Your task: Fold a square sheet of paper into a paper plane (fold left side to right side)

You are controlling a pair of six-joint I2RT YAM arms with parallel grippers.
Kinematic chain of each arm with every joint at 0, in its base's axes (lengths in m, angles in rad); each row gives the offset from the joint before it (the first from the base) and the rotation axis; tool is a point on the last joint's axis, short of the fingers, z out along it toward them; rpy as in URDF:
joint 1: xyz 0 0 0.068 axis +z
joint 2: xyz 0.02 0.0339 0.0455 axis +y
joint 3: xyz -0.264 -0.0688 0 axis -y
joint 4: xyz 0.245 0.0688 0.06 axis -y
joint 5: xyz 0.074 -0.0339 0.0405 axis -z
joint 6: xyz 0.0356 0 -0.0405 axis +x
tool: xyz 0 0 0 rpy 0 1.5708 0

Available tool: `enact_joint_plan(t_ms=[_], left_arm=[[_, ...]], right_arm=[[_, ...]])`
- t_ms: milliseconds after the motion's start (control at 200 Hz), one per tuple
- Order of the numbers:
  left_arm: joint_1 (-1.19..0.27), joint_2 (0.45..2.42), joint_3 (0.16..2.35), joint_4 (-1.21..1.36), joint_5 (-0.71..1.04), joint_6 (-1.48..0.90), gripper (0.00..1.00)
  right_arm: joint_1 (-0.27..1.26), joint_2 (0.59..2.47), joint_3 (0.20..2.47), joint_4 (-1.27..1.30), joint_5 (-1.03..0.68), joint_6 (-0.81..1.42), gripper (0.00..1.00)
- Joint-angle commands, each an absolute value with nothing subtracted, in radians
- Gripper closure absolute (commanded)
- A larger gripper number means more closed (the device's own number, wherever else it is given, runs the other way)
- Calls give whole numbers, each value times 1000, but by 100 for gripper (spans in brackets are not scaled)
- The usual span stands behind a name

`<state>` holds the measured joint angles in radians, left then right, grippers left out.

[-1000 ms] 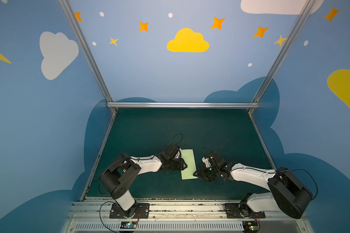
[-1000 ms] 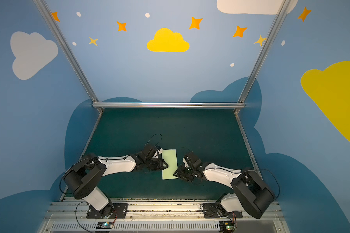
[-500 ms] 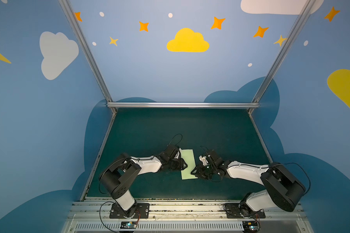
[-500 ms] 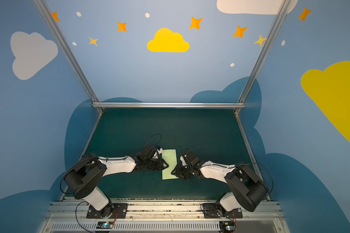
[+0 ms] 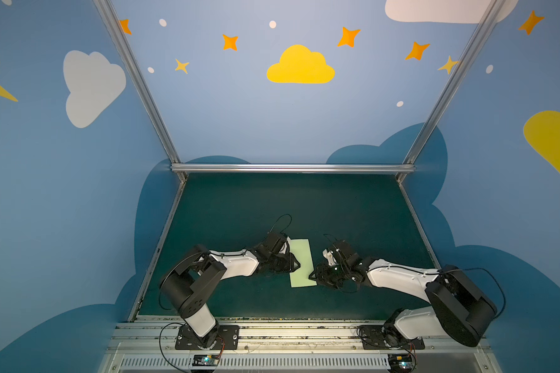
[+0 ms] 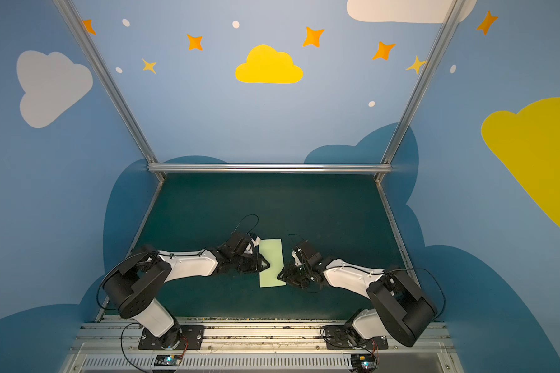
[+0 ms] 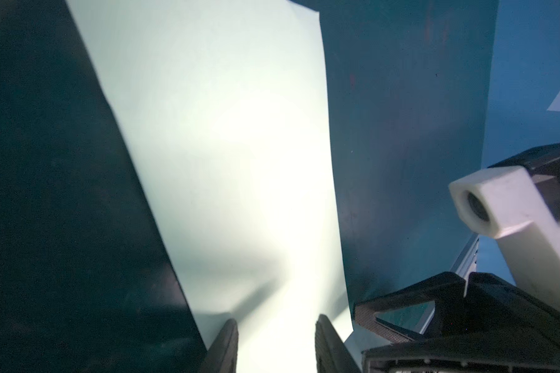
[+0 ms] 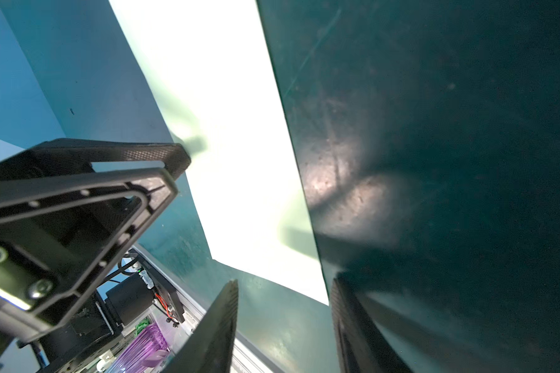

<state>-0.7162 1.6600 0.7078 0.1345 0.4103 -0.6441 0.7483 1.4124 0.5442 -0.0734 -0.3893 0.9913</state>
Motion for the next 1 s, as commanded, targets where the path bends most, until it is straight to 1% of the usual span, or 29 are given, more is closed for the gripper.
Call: enact_joint_plan(t_ms=[0, 255, 350, 481, 771, 821, 916, 991], left_arm=[[-721, 1705, 681, 94, 375, -637, 59], [-722, 1706, 681, 101, 378, -641, 59], [-721, 1708, 681, 103, 379, -640, 59], [-721, 1710, 679, 103, 380, -640, 59], [-723, 1710, 675, 110, 382, -643, 59], [-723, 1710, 675, 110, 383, -643, 59], [-723, 1709, 675, 110, 383, -644, 59], [-724, 1709, 675, 110, 383, -644, 59]], right_arm=[[756, 1465, 541, -44, -403, 1007, 53], [766, 1523, 600, -19, -411, 1012, 60], [765, 1516, 611, -20, -408, 1004, 60], [758, 1507, 625, -38, -400, 986, 57], [756, 1450, 639, -77, -394, 979, 64], [756, 1444, 643, -83, -395, 980, 65], [758, 1431, 649, -93, -394, 979, 58], [758, 1423, 648, -98, -393, 978, 56]])
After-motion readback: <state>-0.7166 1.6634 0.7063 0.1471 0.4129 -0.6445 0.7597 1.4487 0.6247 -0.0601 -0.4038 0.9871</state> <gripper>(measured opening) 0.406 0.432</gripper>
